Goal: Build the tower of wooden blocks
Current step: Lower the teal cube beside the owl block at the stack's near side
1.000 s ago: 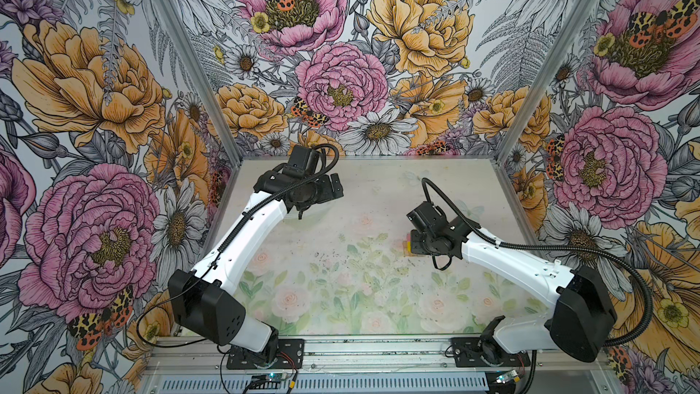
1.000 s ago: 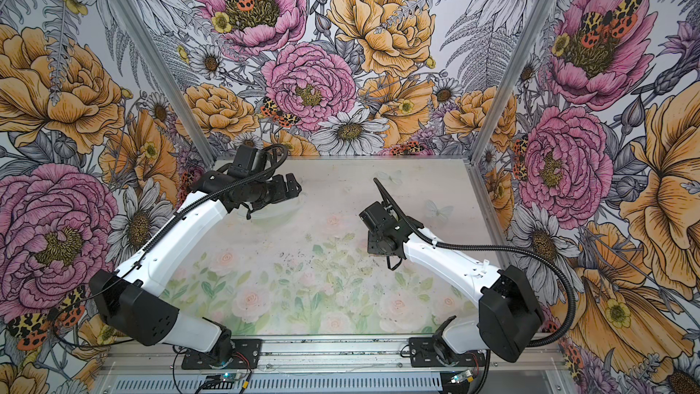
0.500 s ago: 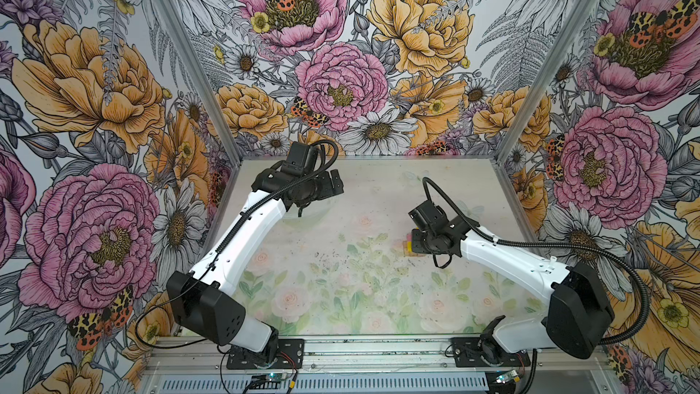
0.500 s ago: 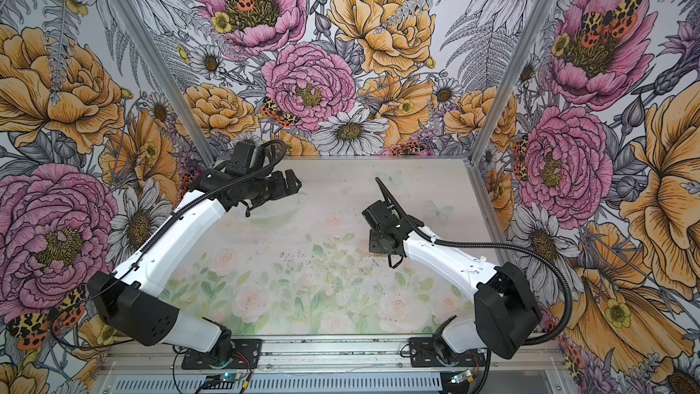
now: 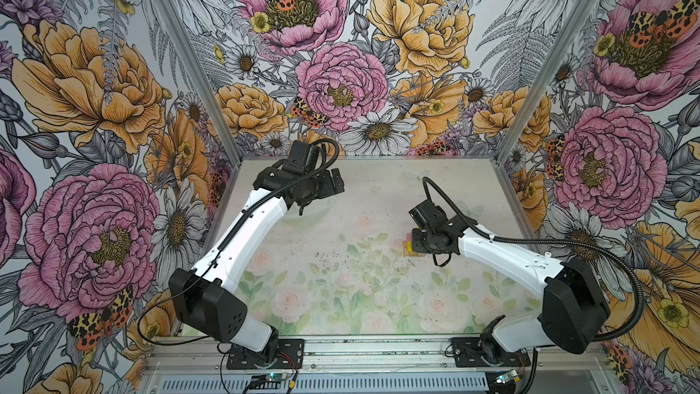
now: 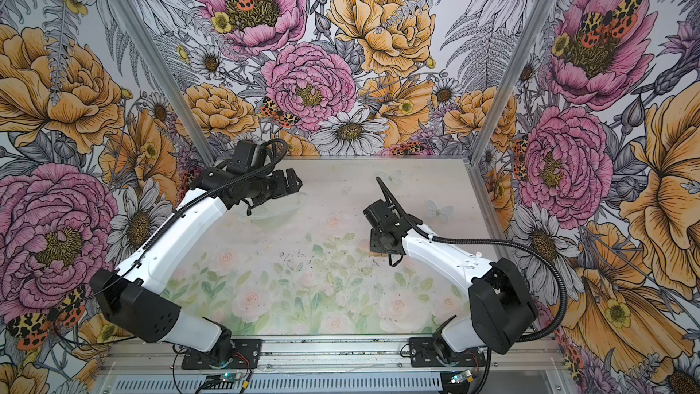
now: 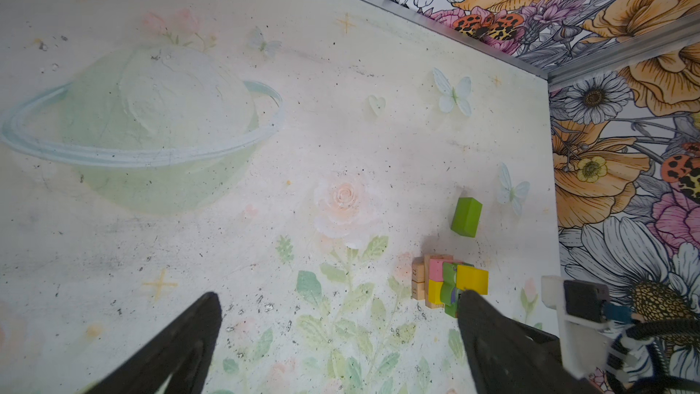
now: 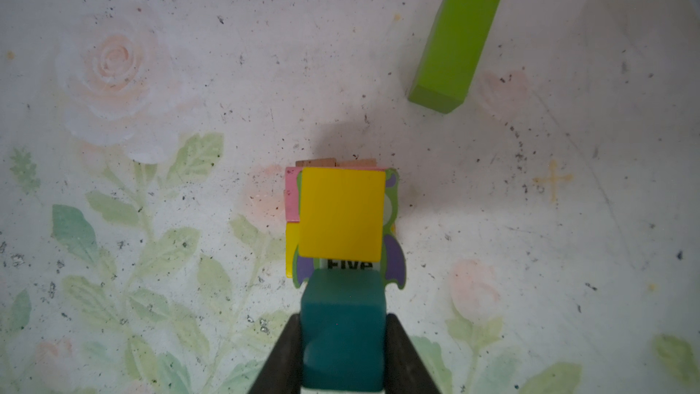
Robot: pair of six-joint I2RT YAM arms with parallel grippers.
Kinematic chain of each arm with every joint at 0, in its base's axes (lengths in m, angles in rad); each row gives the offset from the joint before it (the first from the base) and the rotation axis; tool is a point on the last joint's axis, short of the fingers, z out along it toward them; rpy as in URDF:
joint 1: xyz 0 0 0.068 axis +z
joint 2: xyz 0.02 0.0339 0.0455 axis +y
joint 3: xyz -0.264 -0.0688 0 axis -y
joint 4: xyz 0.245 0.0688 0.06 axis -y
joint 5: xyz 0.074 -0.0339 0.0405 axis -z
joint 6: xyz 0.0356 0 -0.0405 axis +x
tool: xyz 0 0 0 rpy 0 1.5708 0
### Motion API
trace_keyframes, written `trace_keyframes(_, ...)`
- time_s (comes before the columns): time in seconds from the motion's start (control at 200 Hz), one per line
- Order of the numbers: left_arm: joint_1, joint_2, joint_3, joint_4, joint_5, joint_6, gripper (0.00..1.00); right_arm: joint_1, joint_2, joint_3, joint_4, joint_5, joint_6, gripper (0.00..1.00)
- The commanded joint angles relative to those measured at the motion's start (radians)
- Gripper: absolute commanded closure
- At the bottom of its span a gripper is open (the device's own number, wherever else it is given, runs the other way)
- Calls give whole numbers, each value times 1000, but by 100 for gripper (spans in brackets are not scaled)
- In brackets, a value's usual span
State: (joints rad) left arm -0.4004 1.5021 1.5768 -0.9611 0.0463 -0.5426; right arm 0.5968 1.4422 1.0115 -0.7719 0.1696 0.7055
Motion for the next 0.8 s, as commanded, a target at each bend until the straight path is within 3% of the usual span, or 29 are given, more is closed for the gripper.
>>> trace_keyframes(0.0, -4, 13, 39, 13, 13, 6, 1, -10, 20, 7, 19, -3, -17, 74)
trace_keyframes(0.35, -3, 26, 61, 12, 16, 9, 1, -20, 37, 18, 19, -5, -24, 68)
trace_keyframes(0.6, -3, 35, 76, 12, 26, 12, 1, -24, 1, 12, 26, -14, -26, 39)
trace_keyframes(0.796, -5, 41, 98, 13, 30, 15, 1, -29, -21, 36, 23, -27, -31, 31)
